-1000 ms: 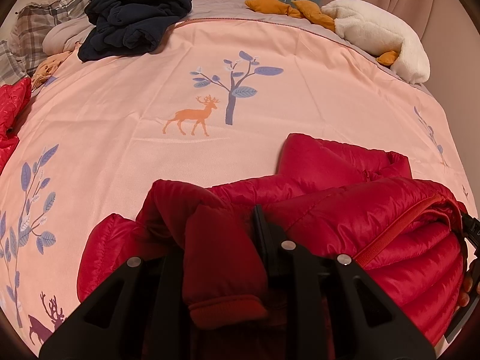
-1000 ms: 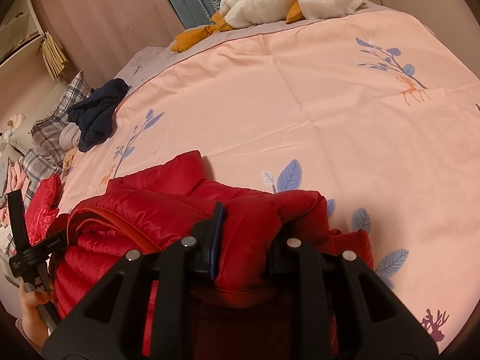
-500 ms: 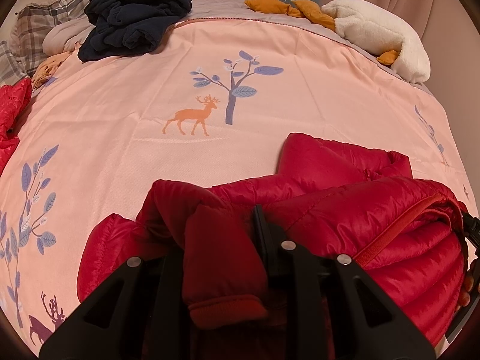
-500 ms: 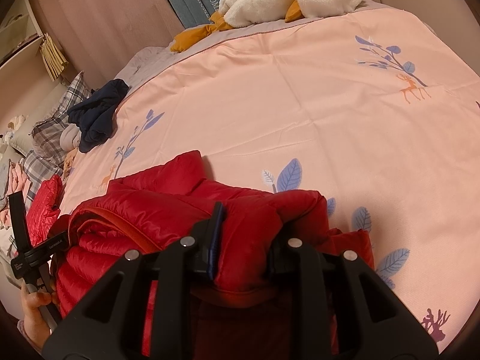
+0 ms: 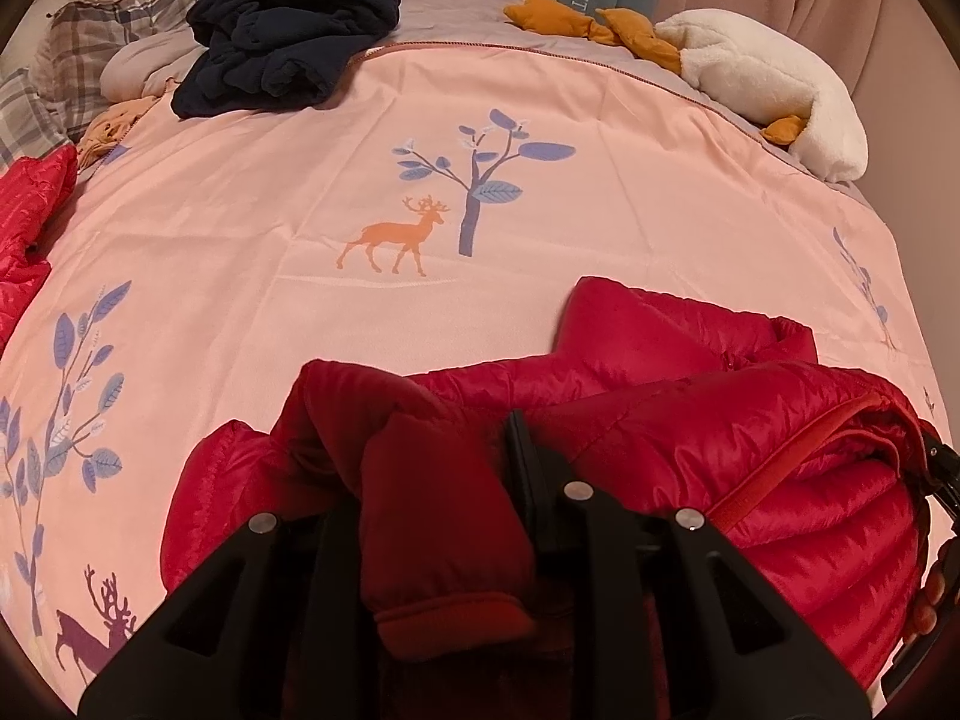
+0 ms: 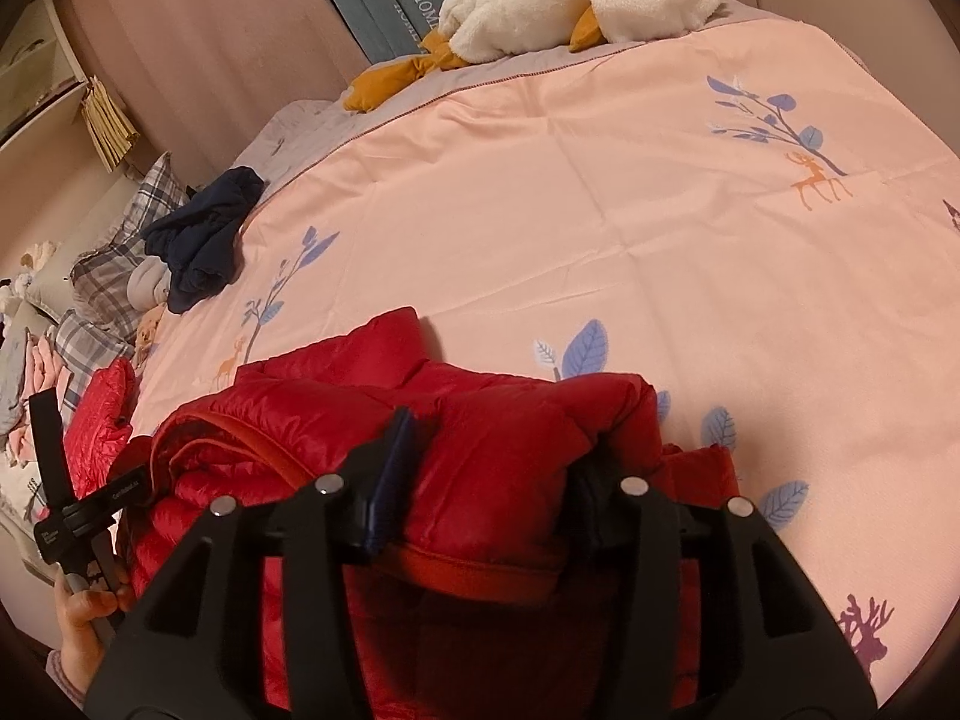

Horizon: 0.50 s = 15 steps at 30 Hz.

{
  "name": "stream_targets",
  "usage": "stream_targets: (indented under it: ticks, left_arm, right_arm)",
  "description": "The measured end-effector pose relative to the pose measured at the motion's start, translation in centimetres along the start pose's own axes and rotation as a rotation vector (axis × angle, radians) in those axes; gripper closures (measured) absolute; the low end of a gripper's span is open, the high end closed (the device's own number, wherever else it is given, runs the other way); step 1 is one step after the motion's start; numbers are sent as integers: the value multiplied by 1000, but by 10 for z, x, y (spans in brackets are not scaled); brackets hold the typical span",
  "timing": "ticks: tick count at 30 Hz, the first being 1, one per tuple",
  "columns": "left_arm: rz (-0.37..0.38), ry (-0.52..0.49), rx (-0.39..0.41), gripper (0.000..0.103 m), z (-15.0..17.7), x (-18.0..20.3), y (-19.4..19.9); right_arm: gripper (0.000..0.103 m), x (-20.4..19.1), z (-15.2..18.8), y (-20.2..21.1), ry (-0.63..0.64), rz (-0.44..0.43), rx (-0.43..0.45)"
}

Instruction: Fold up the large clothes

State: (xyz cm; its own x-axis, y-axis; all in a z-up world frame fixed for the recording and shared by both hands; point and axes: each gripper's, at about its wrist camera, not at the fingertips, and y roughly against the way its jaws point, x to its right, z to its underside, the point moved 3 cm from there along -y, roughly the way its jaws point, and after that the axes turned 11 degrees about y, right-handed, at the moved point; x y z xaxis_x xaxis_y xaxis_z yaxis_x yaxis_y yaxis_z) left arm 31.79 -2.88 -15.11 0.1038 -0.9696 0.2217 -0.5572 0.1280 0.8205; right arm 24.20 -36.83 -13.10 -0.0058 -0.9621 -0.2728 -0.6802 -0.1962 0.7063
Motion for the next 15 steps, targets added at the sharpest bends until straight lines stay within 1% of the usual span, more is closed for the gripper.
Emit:
stream_targets:
  ticks: [10, 12, 15]
  left_arm:
    - [-21, -16, 17, 77, -2, 2, 12]
    - [-23, -20, 18, 75, -2, 3, 13]
    - [-32, -30, 25, 73, -2, 5, 16]
  right_arm:
    - [51, 1, -2, 4, -6, -3, 3]
    - [49, 1, -2, 6, -5, -3, 4]
    - [42, 0, -3, 8, 1, -2, 9]
